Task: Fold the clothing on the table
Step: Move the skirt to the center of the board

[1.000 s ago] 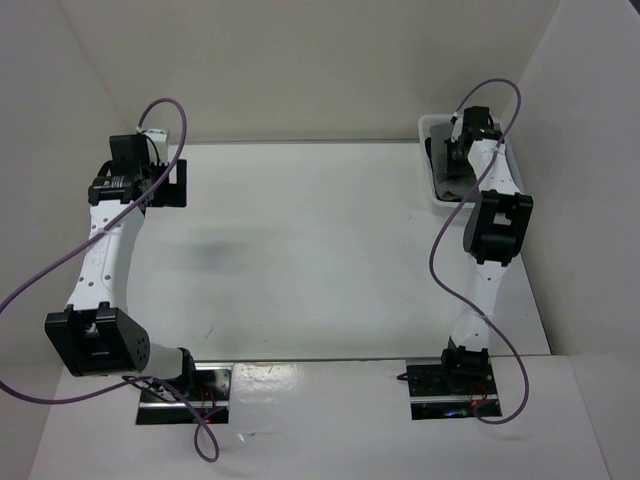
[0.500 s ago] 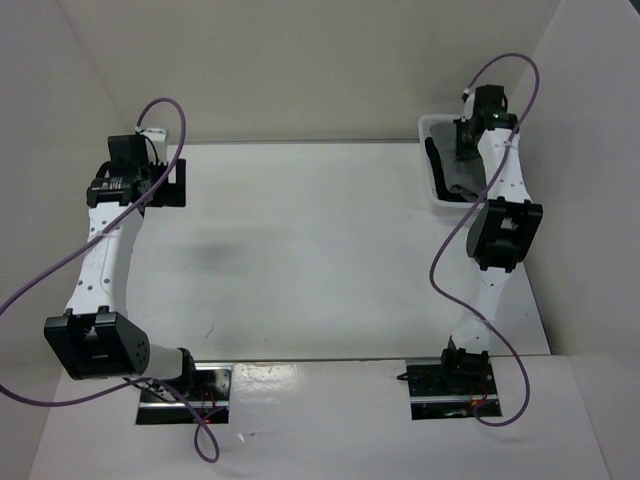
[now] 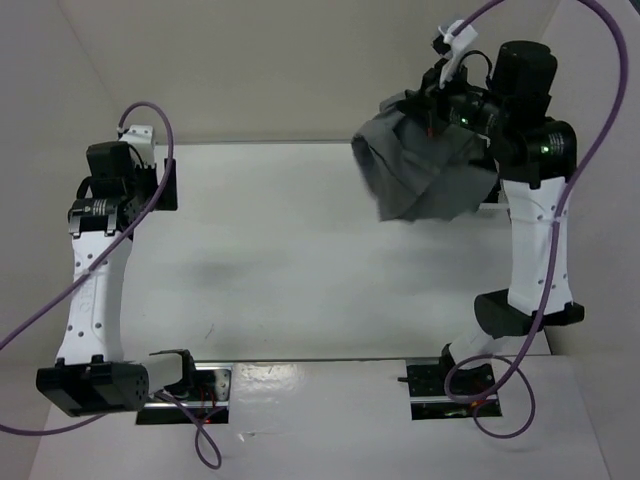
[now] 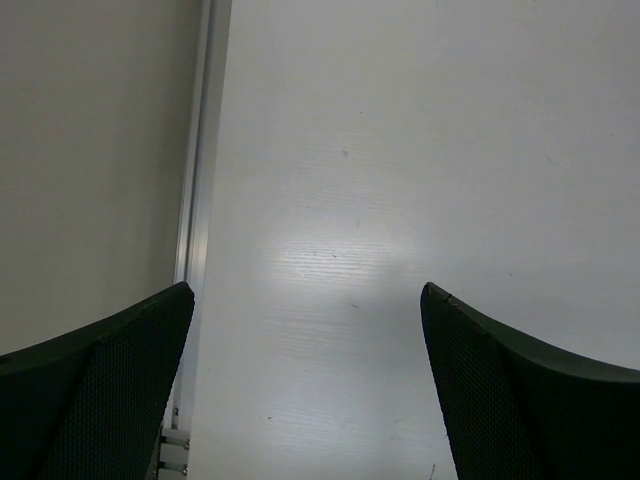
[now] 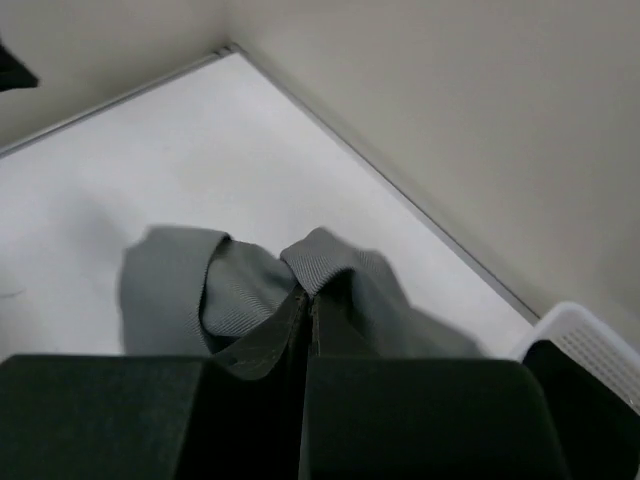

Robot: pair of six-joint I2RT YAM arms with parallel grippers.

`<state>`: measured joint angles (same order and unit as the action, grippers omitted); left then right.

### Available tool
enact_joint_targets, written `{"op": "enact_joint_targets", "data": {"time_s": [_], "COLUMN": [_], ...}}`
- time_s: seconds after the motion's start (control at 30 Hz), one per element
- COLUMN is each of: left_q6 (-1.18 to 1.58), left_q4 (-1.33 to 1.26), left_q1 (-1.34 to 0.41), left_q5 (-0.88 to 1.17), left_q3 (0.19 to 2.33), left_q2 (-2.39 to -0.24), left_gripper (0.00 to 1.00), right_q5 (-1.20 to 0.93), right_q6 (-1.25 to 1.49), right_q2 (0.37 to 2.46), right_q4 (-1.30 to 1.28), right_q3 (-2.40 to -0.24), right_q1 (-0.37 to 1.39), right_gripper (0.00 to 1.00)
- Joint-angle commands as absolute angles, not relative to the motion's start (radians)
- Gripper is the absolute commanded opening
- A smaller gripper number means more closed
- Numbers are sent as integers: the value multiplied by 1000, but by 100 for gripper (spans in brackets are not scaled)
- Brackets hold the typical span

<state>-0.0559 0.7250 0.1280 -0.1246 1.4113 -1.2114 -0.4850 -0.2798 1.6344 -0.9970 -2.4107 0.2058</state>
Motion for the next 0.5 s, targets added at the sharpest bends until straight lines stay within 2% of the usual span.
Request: {"op": "enact_joint_targets", "data": {"time_s": [0.0, 0.03, 0.07, 0.13, 0.17, 0.2, 0.23, 0.27, 0.3, 0.47], "left_q6": [-74, -74, -74, -63, -63, -63, -63, -63, -63, -74], "left_q4": [739, 739, 739, 739, 739, 739, 739, 739, 739, 749], "left_q1": [140, 153, 170, 185, 198, 198, 198, 209, 209, 218], "left_q5": [-100, -86, -71, -25, -9, 1, 12, 12, 12, 12], "left_q3": [1384, 1375, 1365, 1333, 1321, 1310, 1298, 1278, 1267, 1226], "left_q2": [-1155, -1135, -1123, -1091, -1080, -1071, -1051, -1040, -1023, -990], "left_gripper": [100, 100, 100, 100, 100, 100, 100, 100, 100, 100], "right_q5": [-754, -817, -979, -1029, -937, -608, -478, -289, -214, 26], "right_q6": [-351, -351, -335, -310, -267, -170, -169, -169, -205, -281], "right_q2": [1644, 1644, 1634, 1634, 1623, 1596, 1582, 1566, 1566, 1499], "right_q4": [-1095, -1095, -1060, -1023, -912, -844, -794, -735, -735, -703], "right_q3": [-2404, -2395, -2360, -2310, -2210, -2139, -2067, -1946, -1904, -1691], "right_q1": [141, 68, 22, -38, -25, -2, 18, 52, 75, 235], "right_gripper": [0, 0, 0, 3, 22, 83, 91, 97, 99, 99]}}
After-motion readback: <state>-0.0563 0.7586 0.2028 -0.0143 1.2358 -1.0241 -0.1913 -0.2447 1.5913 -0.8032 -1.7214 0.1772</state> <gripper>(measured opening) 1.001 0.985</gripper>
